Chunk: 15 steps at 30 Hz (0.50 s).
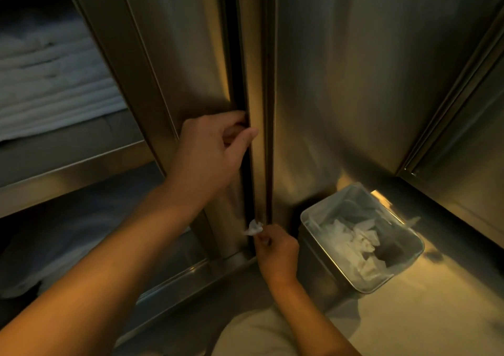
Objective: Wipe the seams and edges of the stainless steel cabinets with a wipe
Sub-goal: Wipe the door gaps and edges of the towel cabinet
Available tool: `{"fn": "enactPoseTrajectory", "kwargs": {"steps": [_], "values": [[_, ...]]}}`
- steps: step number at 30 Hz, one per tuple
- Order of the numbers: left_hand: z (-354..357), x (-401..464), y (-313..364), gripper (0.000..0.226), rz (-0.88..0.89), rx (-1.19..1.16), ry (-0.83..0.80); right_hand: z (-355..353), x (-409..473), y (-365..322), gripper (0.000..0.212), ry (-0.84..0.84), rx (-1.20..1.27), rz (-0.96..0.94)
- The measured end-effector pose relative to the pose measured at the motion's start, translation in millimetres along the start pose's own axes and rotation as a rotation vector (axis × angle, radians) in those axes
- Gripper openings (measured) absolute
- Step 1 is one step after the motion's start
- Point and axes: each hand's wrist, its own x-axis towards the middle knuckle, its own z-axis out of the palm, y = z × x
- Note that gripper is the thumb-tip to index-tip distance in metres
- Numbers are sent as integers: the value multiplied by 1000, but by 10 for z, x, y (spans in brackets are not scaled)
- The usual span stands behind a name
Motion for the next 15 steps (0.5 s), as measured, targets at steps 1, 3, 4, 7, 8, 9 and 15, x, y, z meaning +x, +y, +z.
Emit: {"fn": "enactPoseTrajectory", "kwargs": {"steps": [1,3,4,7,8,9,15], "values": [[7,-8,0,25,1,-11,10,38,-70,136,12,-57,37,97],[20,-23,-4,27,-9,-45,29,92,-169,323,12,-149,69,244],[23,-26,-9,29,-11,-53,37,109,-194,374,14,-182,60,289],[36,-21,-28,32,-7,-47,44,153,-202,436,21,-253,14,403],[36,-21,-31,32,-14,-45,45,171,-195,444,22,-260,28,430],[37,-22,-35,31,-19,-44,45,190,-188,447,22,-261,32,449],[20,-21,-30,31,-57,-73,21,107,-129,304,35,-153,-9,305]]}}
